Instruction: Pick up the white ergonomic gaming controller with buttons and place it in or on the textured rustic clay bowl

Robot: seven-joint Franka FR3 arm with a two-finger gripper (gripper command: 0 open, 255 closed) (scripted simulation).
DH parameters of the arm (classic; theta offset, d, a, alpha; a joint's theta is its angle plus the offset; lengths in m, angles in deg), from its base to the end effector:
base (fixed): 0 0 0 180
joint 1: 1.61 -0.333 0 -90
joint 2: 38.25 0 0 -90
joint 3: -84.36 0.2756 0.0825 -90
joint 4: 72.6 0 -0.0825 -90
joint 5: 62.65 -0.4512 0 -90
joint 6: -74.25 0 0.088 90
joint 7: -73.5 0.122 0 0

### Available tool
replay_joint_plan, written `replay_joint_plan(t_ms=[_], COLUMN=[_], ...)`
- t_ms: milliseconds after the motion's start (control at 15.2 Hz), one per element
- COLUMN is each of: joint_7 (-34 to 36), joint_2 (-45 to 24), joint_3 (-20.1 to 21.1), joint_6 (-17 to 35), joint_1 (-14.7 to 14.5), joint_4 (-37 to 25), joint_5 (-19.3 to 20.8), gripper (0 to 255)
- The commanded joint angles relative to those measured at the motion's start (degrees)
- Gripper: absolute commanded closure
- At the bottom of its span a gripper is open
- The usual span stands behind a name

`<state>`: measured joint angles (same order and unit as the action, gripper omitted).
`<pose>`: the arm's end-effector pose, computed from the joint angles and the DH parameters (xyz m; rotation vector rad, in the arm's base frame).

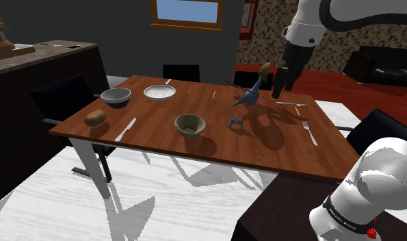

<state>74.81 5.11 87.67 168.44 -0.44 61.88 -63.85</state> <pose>0.4177 0.0199 0.5460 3.1229 -0.0019 0.0830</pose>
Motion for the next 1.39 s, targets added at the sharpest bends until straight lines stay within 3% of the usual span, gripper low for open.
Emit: replay_joint_plan(t_ms=[0,660,1320], joint_7=[0.0,-5.5,-10.9], joint_2=[0.0,-15.7,-35.9], joint_3=[0.0,-4.3,-7.9], joint_6=[0.0,16.7,30.1], joint_1=[0.0,2.1,3.7], joint_4=[0.0,1.7,-4.4], joint_5=[0.0,2.7,3.0], gripper=[0,0,0])
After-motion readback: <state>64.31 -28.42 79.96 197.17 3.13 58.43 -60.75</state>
